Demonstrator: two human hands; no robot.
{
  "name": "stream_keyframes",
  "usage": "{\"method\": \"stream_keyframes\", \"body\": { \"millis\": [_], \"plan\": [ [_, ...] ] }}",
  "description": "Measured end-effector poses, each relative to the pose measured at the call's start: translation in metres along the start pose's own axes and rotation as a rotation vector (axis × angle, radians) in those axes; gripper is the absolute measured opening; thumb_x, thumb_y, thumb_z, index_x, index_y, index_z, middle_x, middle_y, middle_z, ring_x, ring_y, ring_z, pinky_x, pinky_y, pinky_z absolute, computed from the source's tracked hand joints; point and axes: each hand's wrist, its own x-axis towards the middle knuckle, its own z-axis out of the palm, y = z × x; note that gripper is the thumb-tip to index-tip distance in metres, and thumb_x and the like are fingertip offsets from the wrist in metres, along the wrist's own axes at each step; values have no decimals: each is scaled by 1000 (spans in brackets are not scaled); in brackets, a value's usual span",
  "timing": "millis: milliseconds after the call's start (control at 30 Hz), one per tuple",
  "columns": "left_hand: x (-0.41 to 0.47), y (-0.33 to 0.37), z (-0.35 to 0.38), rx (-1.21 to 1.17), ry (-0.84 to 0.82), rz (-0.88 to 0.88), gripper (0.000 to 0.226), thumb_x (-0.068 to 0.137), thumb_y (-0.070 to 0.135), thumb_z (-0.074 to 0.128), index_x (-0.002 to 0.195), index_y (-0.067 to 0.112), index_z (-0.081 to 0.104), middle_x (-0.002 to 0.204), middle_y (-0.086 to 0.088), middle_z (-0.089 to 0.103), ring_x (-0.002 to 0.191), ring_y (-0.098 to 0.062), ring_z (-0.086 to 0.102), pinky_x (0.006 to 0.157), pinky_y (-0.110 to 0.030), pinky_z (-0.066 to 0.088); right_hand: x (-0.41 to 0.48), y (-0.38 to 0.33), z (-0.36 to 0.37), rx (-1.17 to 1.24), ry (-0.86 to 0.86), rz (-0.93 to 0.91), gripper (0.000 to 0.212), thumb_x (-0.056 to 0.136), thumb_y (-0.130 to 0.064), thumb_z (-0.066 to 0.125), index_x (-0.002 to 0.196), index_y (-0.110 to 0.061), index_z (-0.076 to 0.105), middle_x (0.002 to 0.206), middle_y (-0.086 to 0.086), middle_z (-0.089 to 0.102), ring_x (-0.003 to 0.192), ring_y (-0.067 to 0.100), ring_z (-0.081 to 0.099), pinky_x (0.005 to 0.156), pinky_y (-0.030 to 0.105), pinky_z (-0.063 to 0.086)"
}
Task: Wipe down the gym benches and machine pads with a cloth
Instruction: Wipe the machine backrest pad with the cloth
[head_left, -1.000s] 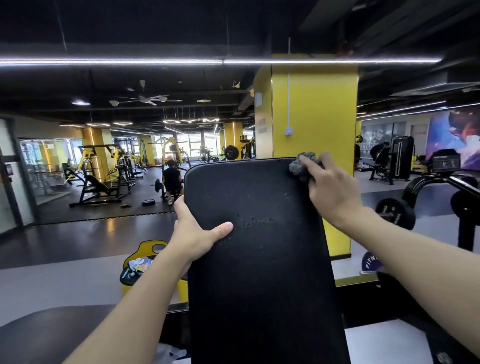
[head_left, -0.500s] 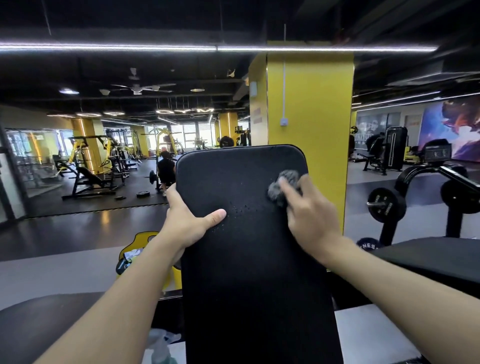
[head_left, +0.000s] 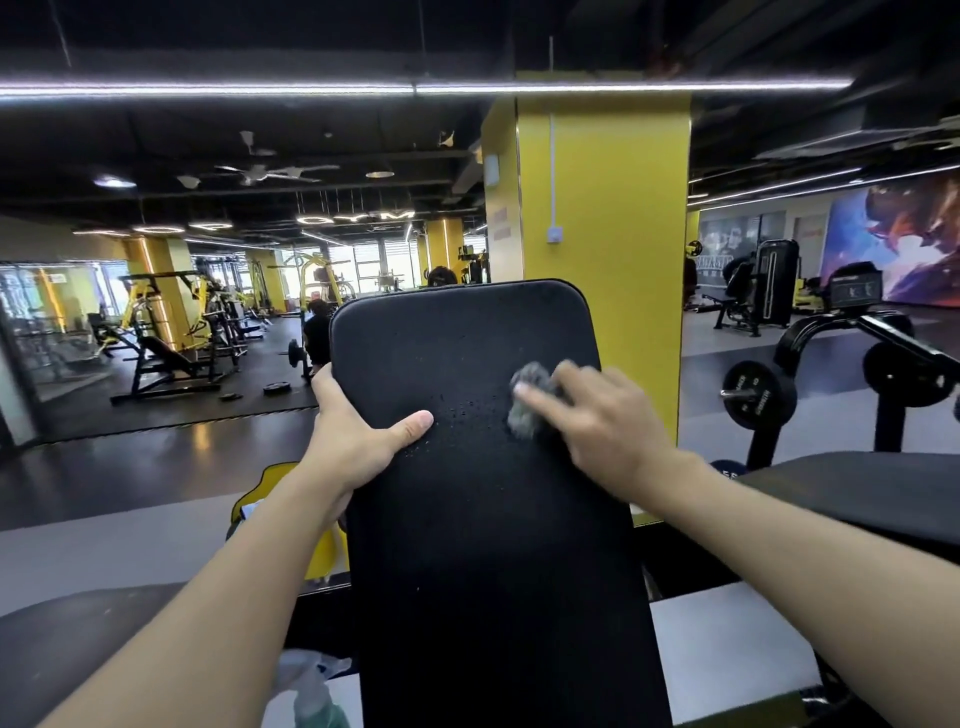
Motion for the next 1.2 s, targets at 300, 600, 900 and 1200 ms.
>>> {"method": "stream_keyframes", "body": {
  "millis": [300,600,900,1200],
  "plan": [
    [-6,-3,12,3,59,-101,104,70,48,85,142,44,10,143,-5,39,118,-31,52,105,-54,45,-2,-38,-10,84,-107,230,57,91,-45,45,130,-6,59,118,19,53,88,34,55,71,41,46],
    [-53,-17,29,291,266,202,118,75,50,80,157,22,1,153,-10,28,140,-29,33,111,-47,37,10,-44,6,48,19,156,27,88,-2,57,113,-4,66,101,15,61,70,32,57,58,38,51],
    [-59,-34,39,481,443,320,106,79,58,67,157,5,17,146,-15,44,120,-40,56,84,-46,53,25,-24,11,38,121,217,26,85,-6,59,109,-3,67,96,15,59,61,32,55,49,35,46],
    [-61,-47,34,163,457,391,73,86,27,42,156,10,29,155,-6,41,137,-15,40,100,-5,24,43,1,5,50,101,156,28,88,-13,56,113,-4,67,100,15,59,62,35,58,48,31,40]
  ]
}}
